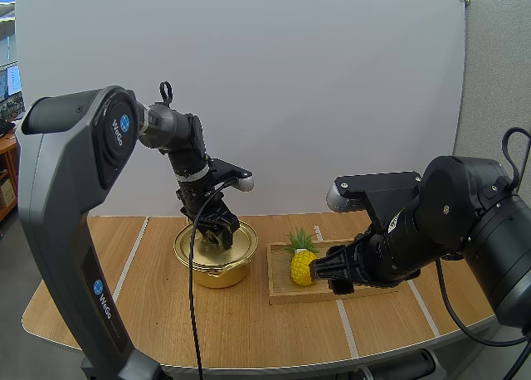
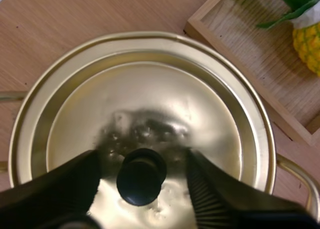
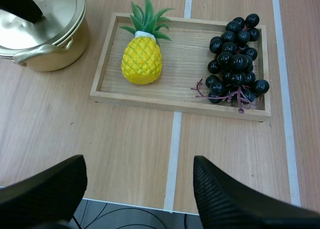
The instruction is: Open the pot, put the grape inside, and close it
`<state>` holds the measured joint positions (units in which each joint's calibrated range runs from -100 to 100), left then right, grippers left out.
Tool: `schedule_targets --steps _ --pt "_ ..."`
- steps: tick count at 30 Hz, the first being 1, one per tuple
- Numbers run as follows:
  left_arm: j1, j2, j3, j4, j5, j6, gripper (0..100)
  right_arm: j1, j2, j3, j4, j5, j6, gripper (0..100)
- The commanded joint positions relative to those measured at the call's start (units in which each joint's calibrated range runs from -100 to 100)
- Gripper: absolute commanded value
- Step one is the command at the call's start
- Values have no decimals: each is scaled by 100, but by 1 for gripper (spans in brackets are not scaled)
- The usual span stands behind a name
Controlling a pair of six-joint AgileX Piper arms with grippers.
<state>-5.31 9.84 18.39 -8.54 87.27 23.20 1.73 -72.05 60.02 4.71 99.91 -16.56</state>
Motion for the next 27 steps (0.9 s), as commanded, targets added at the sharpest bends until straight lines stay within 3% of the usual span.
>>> schedule_targets --steps 1,7,12,27 --pt "-19 95 30 6 71 -69 0 -28 0 -35 -30 9 53 100" --pt "-19 95 0 6 111 -82 0 -28 0 -35 -30 9 53 100" --pt "-19 -3 -417 6 944 -266 0 -28 0 -35 -30 9 53 100" --pt "-19 -1701 -2124 188 1273 -573 0 -28 0 -35 -30 9 53 100"
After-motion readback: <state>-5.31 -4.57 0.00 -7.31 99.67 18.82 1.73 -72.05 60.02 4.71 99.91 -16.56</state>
